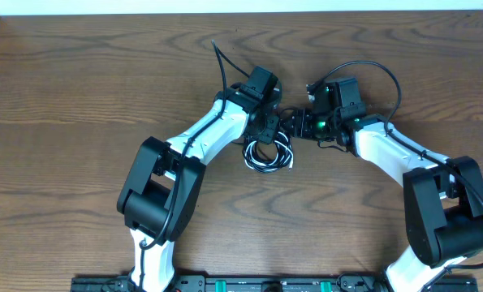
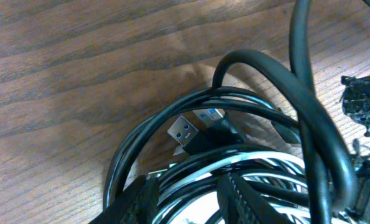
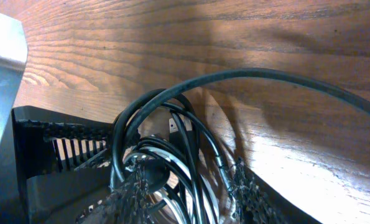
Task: Untangle cables
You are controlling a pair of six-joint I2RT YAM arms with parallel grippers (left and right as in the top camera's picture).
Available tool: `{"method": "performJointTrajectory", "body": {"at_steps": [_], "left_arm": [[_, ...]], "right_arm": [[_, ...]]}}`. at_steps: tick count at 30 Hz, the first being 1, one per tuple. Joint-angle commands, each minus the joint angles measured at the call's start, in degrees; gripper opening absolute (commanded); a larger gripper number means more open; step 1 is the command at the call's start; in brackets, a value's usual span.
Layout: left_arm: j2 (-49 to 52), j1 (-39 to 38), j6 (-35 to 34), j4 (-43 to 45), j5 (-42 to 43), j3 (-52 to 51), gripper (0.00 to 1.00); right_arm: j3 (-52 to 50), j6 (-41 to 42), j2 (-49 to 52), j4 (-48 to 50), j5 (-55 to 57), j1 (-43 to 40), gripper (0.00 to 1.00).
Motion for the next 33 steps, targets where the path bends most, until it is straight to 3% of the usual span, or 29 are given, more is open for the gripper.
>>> {"method": "performJointTrajectory", "body": {"at_steps": [1, 7, 10, 33], "left_arm": [[1.2, -0.4, -0.5, 0.3, -0.2, -0.4, 0.38], [1.2, -0.4, -0.5, 0.6, -0.2, -0.4, 0.38], [1.3, -0.4, -0.5, 0.7, -0.2, -0.4, 0.38], [1.4, -0.4, -0.5, 0.7, -0.1, -0.4, 0.38]], "right_arm": [[0.2, -1.5, 0.4, 0.0, -1.0, 0.5, 0.43], [0.2, -2.1, 0.4, 0.0, -1.0, 1.9, 0.37], [0.2, -2.1, 0.4, -0.5, -1.7, 2.2, 0.25], [0.2, -2.5, 0.4, -1.1, -6.2, 4.8, 0.30]]}}
